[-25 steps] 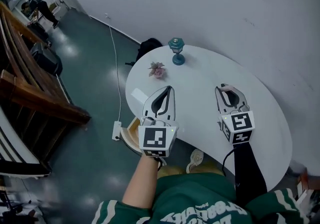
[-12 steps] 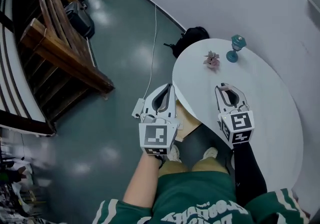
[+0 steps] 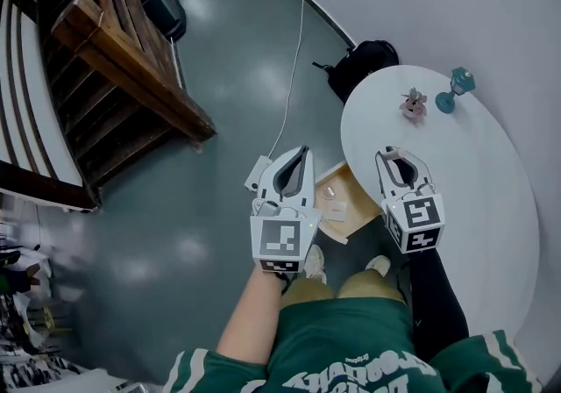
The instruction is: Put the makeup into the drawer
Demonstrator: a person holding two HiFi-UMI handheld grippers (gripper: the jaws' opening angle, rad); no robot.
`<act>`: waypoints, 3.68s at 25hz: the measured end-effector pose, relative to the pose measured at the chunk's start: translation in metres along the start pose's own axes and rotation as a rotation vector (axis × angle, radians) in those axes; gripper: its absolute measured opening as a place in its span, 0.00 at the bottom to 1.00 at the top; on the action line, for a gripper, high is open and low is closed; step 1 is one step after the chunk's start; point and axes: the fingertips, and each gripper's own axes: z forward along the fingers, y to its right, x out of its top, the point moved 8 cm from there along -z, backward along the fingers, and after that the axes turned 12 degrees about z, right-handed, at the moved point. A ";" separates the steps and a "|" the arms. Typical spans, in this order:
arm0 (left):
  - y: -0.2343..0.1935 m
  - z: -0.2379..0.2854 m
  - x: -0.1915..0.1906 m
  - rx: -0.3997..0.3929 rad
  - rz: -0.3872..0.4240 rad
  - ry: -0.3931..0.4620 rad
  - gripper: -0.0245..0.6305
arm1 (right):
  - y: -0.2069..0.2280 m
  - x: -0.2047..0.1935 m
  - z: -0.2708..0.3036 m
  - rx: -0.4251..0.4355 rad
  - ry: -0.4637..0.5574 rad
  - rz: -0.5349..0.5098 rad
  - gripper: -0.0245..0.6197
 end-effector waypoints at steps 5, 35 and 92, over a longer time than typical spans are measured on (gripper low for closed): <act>-0.007 -0.004 -0.022 -0.006 -0.032 -0.028 0.04 | -0.015 -0.034 0.024 0.048 -0.137 -0.024 0.16; -0.036 0.012 -0.152 -0.096 -0.100 -0.201 0.04 | -0.018 -0.304 0.171 -0.048 -0.932 -0.104 0.16; -0.026 -0.006 -0.082 -0.185 -0.031 -0.085 0.04 | -0.062 -0.129 0.083 -0.049 -0.329 0.056 0.44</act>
